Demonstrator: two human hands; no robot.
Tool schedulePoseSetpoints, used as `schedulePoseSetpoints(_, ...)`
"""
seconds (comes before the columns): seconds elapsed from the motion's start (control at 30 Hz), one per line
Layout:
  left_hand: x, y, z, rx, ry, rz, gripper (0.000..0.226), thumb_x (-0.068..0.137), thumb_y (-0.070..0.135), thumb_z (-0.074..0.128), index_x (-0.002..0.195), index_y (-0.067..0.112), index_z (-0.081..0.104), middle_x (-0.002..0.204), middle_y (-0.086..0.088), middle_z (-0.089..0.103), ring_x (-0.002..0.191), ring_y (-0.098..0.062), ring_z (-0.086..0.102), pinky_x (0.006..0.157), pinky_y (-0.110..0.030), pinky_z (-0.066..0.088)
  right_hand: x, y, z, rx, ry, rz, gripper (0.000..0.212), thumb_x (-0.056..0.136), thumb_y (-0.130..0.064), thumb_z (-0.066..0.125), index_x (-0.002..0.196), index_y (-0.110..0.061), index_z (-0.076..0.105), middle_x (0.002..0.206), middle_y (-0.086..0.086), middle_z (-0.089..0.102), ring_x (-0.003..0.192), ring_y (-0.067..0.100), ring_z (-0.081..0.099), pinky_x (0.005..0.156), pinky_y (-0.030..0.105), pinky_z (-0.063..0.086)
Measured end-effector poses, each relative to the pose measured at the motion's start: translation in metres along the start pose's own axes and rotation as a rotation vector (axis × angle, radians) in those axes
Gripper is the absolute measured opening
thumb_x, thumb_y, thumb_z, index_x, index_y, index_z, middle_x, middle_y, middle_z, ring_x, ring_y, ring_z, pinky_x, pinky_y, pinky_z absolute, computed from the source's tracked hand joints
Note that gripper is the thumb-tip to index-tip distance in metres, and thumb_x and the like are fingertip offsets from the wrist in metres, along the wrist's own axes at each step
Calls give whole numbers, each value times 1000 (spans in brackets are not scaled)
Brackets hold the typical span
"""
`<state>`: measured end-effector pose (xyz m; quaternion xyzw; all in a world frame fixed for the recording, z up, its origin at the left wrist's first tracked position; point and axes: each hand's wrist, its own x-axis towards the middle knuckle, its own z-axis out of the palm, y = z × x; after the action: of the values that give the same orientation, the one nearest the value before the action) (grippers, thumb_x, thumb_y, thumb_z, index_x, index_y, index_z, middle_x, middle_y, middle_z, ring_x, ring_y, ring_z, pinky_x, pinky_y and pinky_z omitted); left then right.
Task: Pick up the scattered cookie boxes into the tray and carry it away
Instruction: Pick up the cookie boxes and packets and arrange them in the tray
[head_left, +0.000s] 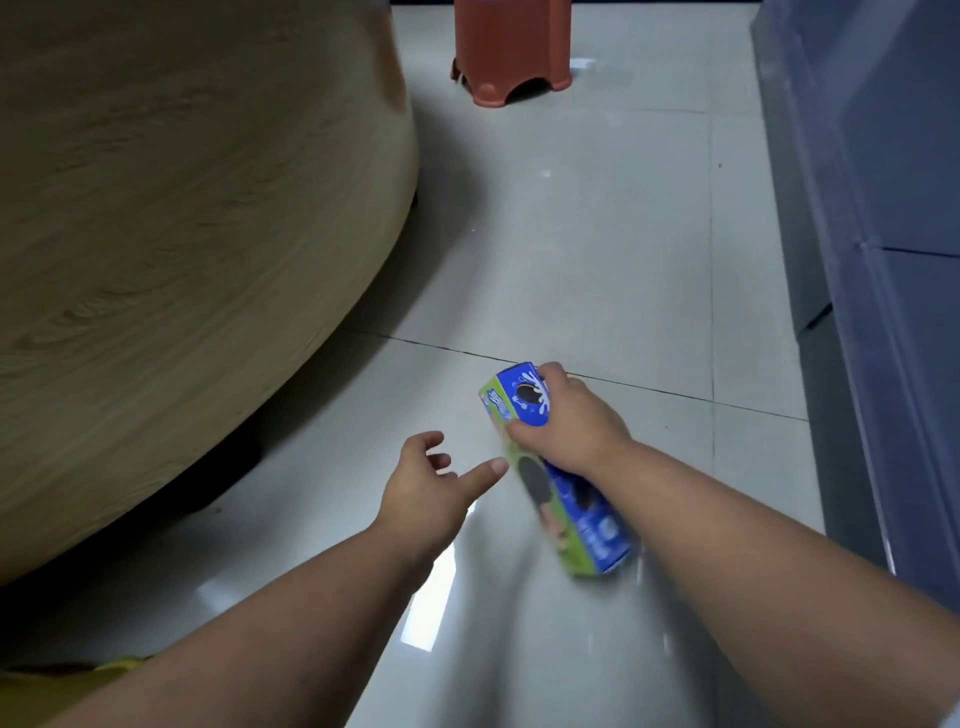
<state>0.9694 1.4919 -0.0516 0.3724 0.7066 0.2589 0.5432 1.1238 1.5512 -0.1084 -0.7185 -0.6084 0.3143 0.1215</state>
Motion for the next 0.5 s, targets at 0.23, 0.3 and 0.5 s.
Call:
schedulePoseSetpoints(0.23,-23,-20,-24,28,-233,-94,81,70,34,80,135,17,35,108,1,67,81,-8,65,59,-20,49,-42,-71,1,194,-186,106,59,73,-52,63,103,-14,29,95,-9,52,81,23,63,68,33,53)
schedulePoseSetpoints(0.3,-34,-28,-37,31,-174,-17,58,70,28,81,116,21,46,95,1,69,79,-16,70,61,-23,54,-57,-88,-3,296,-200,138,58,74,-51,63,105,-14,31,86,-15,52,68,18,65,55,31,56)
schedulePoseSetpoints(0.5,-114,-48,-92,-145,-210,46,42,71,27,81,101,22,53,92,-3,72,76,-20,72,64,-30,57,-152,-141,-9,347,-237,80,68,75,-62,60,119,-19,32,100,1,68,86,19,69,66,36,58)
